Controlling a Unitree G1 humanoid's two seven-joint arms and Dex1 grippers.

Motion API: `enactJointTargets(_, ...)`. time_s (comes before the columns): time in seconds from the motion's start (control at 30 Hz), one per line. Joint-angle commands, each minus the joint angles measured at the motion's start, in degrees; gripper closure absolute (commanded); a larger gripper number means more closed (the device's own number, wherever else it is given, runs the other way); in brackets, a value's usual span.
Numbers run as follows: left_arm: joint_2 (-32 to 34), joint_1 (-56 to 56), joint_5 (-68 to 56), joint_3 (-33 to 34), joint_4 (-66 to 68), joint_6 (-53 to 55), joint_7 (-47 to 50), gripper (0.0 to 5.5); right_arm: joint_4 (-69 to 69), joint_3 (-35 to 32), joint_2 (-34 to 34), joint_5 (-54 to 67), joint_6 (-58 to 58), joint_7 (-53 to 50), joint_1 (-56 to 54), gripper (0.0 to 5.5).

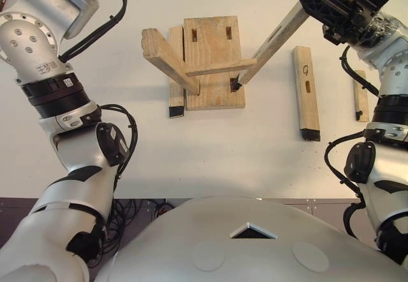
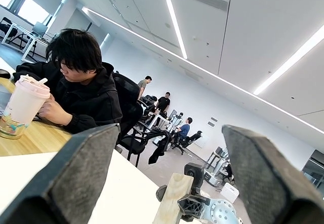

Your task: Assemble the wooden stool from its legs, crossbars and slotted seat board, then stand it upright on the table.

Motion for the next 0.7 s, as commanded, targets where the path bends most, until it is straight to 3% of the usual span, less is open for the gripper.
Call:
enactJointTargets(0.03, -0.2, 0.8, -1.3, 0.3, -0.9, -0.3, 1.0, 1.77, 0.9, 2.3, -0.7, -2.9, -3.1, 0.4, 2.1, 3.45)
enactJointTargets(0.7, -1.3, 5.2, -3.1, -1.1, -5.5, -1.7, 6.0, 1.77, -10.1, 15.9, -9.3, -10.3, -12.8, 11.3, 0.8, 3.46)
